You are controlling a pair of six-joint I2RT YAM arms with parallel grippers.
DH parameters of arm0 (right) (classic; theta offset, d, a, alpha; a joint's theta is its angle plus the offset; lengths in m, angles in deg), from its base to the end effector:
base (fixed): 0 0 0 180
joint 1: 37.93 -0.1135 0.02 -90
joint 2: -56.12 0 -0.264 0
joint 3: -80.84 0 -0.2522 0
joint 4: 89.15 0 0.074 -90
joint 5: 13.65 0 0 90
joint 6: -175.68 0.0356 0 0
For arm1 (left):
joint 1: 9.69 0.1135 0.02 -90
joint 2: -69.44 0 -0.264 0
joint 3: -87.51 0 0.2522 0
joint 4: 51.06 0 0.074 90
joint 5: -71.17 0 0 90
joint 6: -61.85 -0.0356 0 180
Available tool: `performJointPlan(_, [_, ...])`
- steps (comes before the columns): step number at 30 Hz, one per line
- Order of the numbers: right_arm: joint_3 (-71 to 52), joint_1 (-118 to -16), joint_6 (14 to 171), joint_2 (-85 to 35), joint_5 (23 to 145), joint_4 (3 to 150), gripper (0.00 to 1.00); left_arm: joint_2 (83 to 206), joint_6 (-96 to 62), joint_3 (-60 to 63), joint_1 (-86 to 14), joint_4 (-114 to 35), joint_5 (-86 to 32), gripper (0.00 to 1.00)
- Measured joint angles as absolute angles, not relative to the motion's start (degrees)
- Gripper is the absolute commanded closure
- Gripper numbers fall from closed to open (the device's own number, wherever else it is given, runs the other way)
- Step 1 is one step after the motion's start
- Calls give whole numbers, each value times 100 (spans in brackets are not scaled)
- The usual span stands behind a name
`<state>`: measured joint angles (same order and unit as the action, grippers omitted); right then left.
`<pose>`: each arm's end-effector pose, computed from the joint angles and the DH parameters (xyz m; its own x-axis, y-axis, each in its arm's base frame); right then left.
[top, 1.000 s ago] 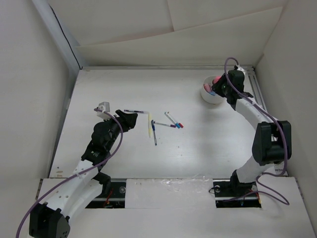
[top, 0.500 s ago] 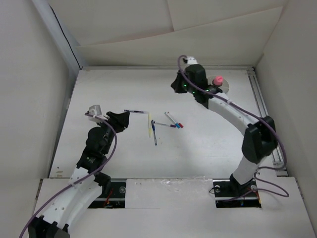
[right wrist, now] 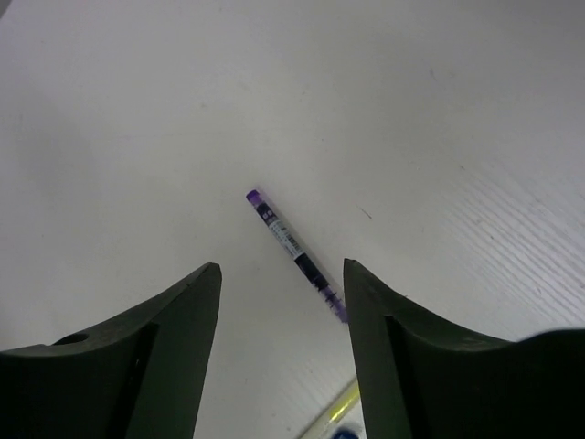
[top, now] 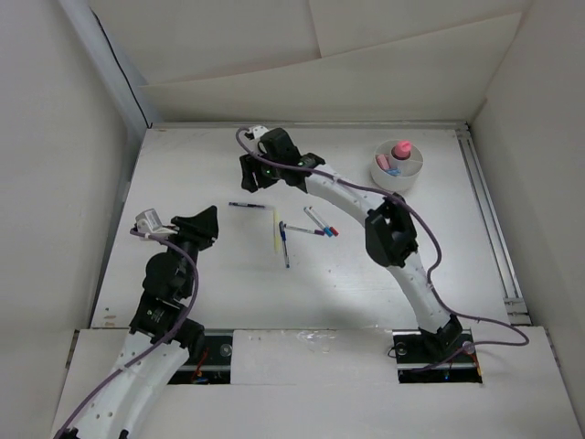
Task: Sort the stationery into containers
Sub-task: Move the pen to the center of the board.
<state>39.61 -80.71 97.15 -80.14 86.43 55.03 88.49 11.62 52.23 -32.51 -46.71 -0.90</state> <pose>0.4023 0.3807 0.2472 -0.5493 -0.2416 -0.7999 -0.6804 0.6850 0.2604 0.1132 -0.0357 0.2924 0.0874 -0.6971 -0.7116 0.1916 0.7128 -0.6747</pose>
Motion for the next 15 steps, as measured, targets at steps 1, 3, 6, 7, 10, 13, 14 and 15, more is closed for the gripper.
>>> performJointPlan(1, [4191,-8089,9691,-8185,8659,5437,34,8799,1178,5238,-3249,-4651,-59,64])
performJointPlan(3, [4617,-8119,9649,-8513,8676,5278,32,8709,1197,5273,-3249,-4609,-13,64])
performJointPlan(6, [5082,-8154,9621,-8924,8665,5116,27,8620,1221,5295,-3249,-4557,17,62])
performJointPlan(7, [5170,-8165,9616,-9024,8657,5092,27,8593,1228,5311,-3249,-4557,30,62])
performJointPlan(10, [5292,-8202,9618,-9232,8637,5017,25,8548,1241,5359,-3249,-4539,48,62])
performJointPlan(13, [5356,-8277,9621,-9361,8597,4965,23,8548,1243,5361,-3249,-4524,46,62])
performJointPlan(14, [5367,-8303,9618,-9385,8582,4930,23,8548,1243,5361,-3249,-4524,48,62])
performJointPlan(15, [5399,-8344,9621,-9409,8567,4921,23,8548,1245,5361,-3249,-4522,48,62])
